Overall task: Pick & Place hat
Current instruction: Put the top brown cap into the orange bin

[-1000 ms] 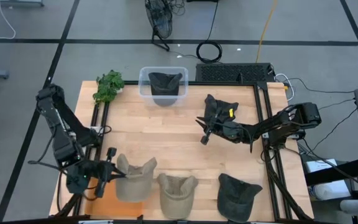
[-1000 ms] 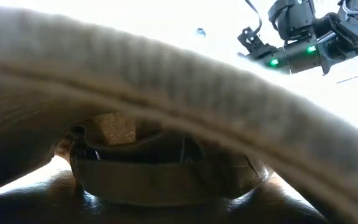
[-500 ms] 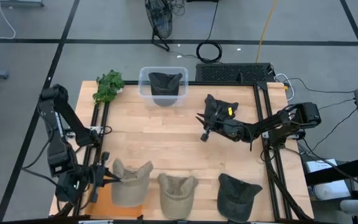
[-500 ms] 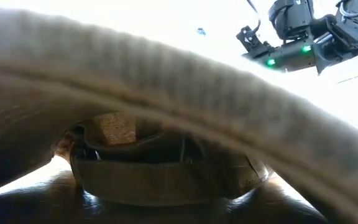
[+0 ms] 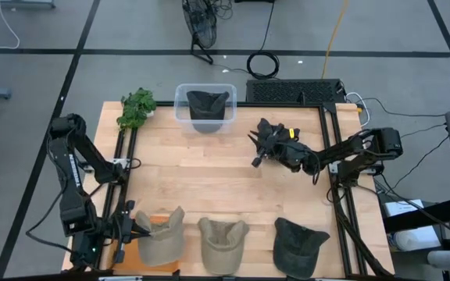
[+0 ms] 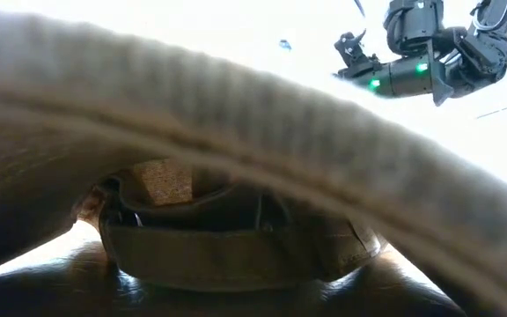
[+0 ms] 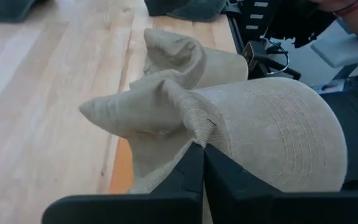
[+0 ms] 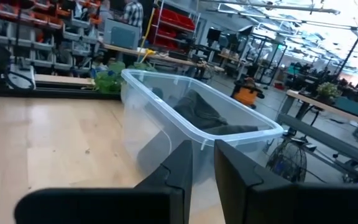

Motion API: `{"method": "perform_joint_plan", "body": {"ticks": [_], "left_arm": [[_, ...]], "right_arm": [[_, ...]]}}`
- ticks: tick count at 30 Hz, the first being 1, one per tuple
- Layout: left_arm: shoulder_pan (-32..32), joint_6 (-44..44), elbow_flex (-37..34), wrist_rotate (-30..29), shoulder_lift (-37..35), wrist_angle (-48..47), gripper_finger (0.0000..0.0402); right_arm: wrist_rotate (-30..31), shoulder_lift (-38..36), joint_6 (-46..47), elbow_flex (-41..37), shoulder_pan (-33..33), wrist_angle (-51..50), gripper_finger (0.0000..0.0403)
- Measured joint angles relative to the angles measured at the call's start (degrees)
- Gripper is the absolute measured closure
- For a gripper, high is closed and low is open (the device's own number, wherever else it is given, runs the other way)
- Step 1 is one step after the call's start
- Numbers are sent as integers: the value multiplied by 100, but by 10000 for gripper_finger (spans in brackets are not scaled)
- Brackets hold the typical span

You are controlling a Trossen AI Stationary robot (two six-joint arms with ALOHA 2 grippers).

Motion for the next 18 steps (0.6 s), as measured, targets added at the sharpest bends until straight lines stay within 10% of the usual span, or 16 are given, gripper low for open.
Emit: {"method": "perform_joint_plan", "body": {"ticks": [18], "left_arm": [[-450, -807, -1, 573, 394, -22, 389]], "right_arm": [[-474, 0, 288, 0, -23, -145, 360]]}}
